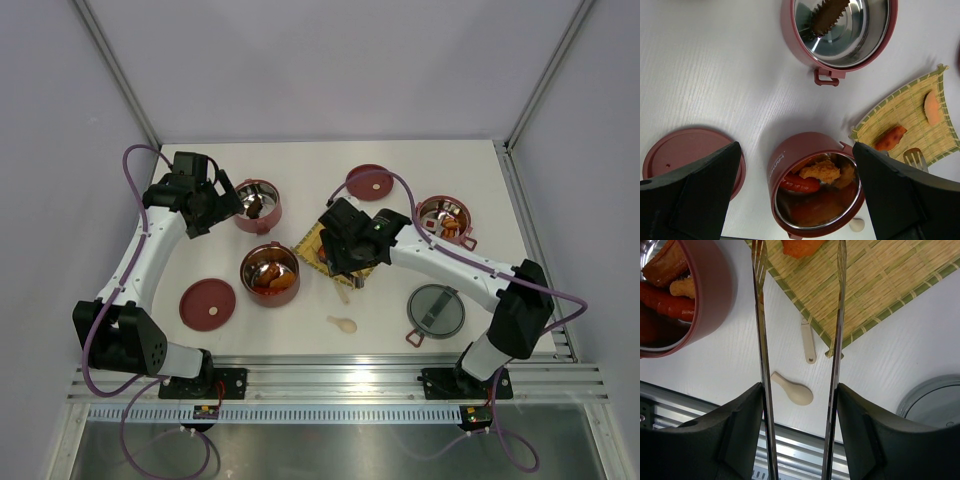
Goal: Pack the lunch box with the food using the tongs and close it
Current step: Pick up the fake food from the plate.
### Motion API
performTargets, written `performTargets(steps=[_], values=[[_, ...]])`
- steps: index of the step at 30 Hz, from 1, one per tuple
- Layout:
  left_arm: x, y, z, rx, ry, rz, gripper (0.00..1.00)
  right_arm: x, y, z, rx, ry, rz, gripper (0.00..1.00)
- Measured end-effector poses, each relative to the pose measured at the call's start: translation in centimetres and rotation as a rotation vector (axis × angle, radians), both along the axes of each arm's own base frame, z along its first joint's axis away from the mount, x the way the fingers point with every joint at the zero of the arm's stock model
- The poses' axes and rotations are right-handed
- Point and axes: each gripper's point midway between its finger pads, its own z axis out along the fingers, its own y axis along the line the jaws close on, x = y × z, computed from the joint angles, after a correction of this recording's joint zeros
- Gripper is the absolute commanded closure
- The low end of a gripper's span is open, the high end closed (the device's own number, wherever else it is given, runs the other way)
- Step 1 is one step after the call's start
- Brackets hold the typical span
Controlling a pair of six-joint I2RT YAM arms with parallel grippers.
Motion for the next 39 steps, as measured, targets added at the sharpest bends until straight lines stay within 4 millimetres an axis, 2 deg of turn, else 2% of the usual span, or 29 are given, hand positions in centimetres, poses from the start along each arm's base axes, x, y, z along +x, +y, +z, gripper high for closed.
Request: performTargets(steps=[11, 23, 35, 39], values=[[-0.1, 0.0, -0.2, 0.001, 0.006, 0.0, 0.01, -0.4, 0.5, -1.2, -0.005, 0.042, 0.016, 0.4], [-0.1, 0.0, -0.2, 0.0, 0.006, 0.0, 0.01, -0.2, -0.1, -1.4, -0.032, 0.032, 0.007, 0.52], [-0.1, 0.0, -0.2, 0.0, 0.006, 0.0, 0.01, -0.2, -1.3, -1.3, -0.08, 0.017, -0.012, 0.52], [-0.1, 0.0, -0.2, -0.001, 0.006, -0.001, 0.01, -0.1, -1.4, -1.2, -0.081, 0.009, -0.015, 0.47]])
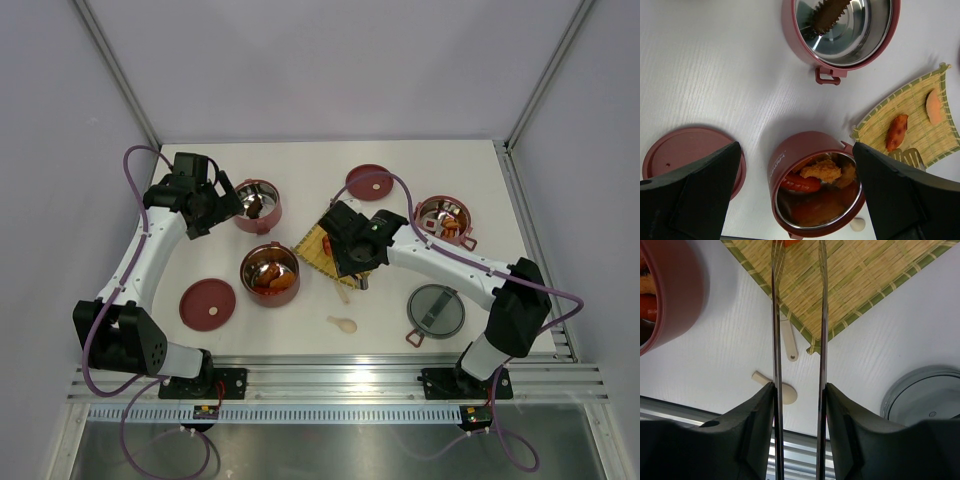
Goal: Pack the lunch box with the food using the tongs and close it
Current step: Pick up the fake food from the plate.
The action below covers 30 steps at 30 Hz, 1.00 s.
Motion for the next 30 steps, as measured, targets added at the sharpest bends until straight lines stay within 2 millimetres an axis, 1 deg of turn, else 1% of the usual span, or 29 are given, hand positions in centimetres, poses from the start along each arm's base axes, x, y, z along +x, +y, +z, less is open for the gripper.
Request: performTargets(steps=[3, 5, 6, 13, 20, 30], values=[[0.0, 0.0, 0.0, -0.002, 0.0, -0.001, 0.01, 0.0, 0.0, 0.0, 0.0, -0.001, 0.001, 0.44], [0.0, 0.0, 0.0, -0.002, 0.0, -0.001, 0.01, 0.0, 0.0, 0.0, -0.001, -0.002, 0.002, 0.38], [0.0, 0.0, -0.1, -0.002, 0.001, -0.001, 0.01, 0.0, 0.0, 0.0, 0.0, -0.002, 0.003, 0.38], [-0.5, -0.2, -1.3, -0.01, 0.029, -0.008, 0.01, 0.2, 0.4, -0.3, 0.005, -0.002, 0.01, 0.39], [-0.3, -0.3, -1.3, -0.015, 0.025, -0.012, 0.01, 0.4, 0.6, -0.9, -0.005, 0.005, 0.013, 0.41], [0.0, -0.4, -1.7, -0.013, 0.037, -0.012, 0.01, 1.0, 1.3, -2.2, -0.027, 0.012, 0.033, 0.47]])
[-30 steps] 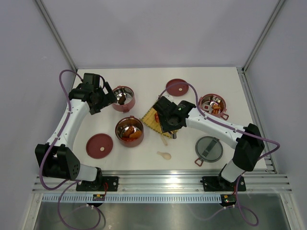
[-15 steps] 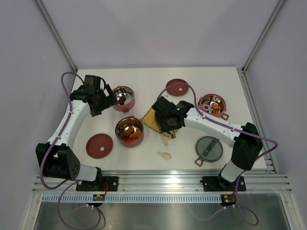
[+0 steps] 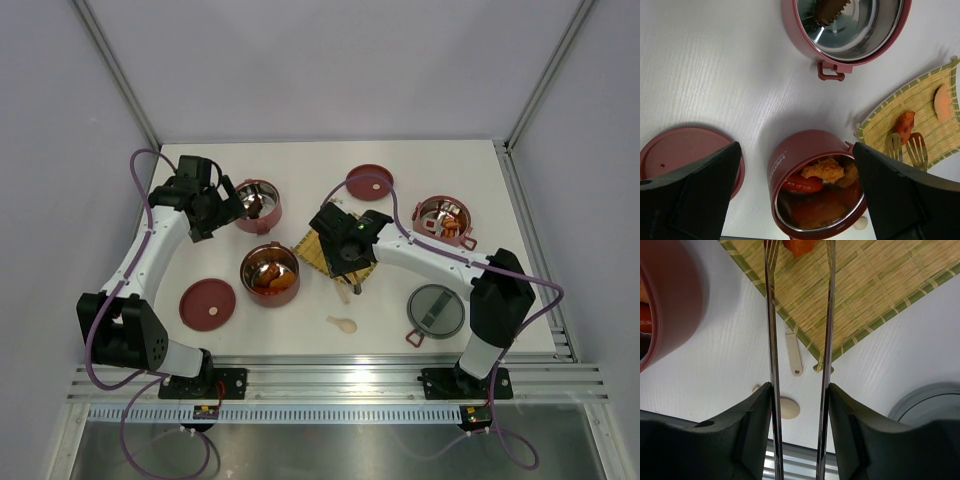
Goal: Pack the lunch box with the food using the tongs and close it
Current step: Pick up the fake food from the plate, then place the fake food in the packing box.
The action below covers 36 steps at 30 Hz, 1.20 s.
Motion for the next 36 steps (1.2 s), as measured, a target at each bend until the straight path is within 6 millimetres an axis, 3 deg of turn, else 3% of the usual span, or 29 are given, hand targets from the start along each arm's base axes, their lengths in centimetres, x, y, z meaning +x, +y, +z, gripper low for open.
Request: performTargets(steps=[5, 9, 17, 30, 36], values=[[0.0, 0.0, 0.0, 0.0, -0.001, 0.0, 0.01, 0.5, 0.5, -0.1, -0.004, -0.006, 0.014, 0.54], [0.1, 0.0, 0.3, 0.0, -0.006, 0.0, 0.01, 0.8, 0.8, 0.3, 0.005, -0.017, 0.022, 0.64], [0.3, 0.0, 0.5, -0.001, -0.014, 0.0, 0.01, 0.9, 0.9, 1.7, 0.03, -0.042, 0.029, 0.71], [0.3, 0.0, 0.5, -0.001, -0.014, 0.0, 0.01, -0.4, 1.4, 9.7, 0.227, -0.164, 0.139, 0.74], [0.2, 0.0, 0.7, -0.001, -0.018, 0.0, 0.01, -2.8, 4.2, 11.8, 0.257, -0.197, 0.303, 0.75]])
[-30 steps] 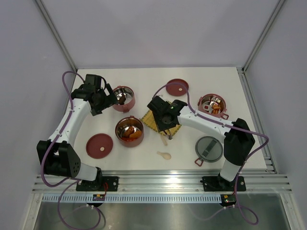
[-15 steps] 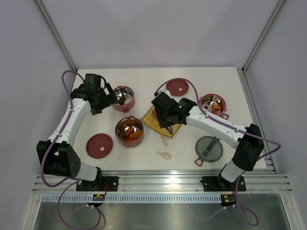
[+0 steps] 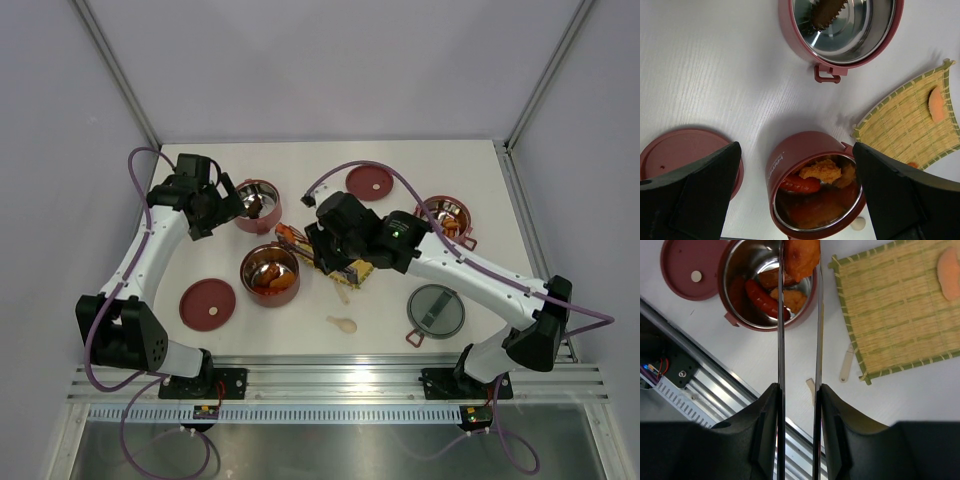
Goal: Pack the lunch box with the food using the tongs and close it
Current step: Place the fake food in the packing box.
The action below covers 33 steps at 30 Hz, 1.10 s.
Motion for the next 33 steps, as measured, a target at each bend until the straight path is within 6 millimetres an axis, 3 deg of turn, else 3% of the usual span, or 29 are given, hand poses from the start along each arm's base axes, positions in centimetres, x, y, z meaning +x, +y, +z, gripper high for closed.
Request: performTargets(steps=[6, 18, 27, 33], values=[[-0.2, 0.2, 0.5, 0.011, -0.006, 0.002, 0.01, -2.1, 2.3, 0.0, -0.005, 0.008, 0.13, 0.73], [-0.2, 0.2, 0.7, 0.012, -0.009, 0.0, 0.01, -3.2, 3.0, -3.5, -0.107, 0.078, 0.189, 0.47], [-0.2, 0.2, 0.7, 0.012, -0.009, 0.0, 0.01, -2.9, 3.4, -2.8, -0.094, 0.065, 0.189, 0.46], [-0.2, 0.2, 0.7, 0.012, -0.009, 0.0, 0.01, -2.1, 2.9, -2.8, -0.114, 0.032, 0.156, 0.53]])
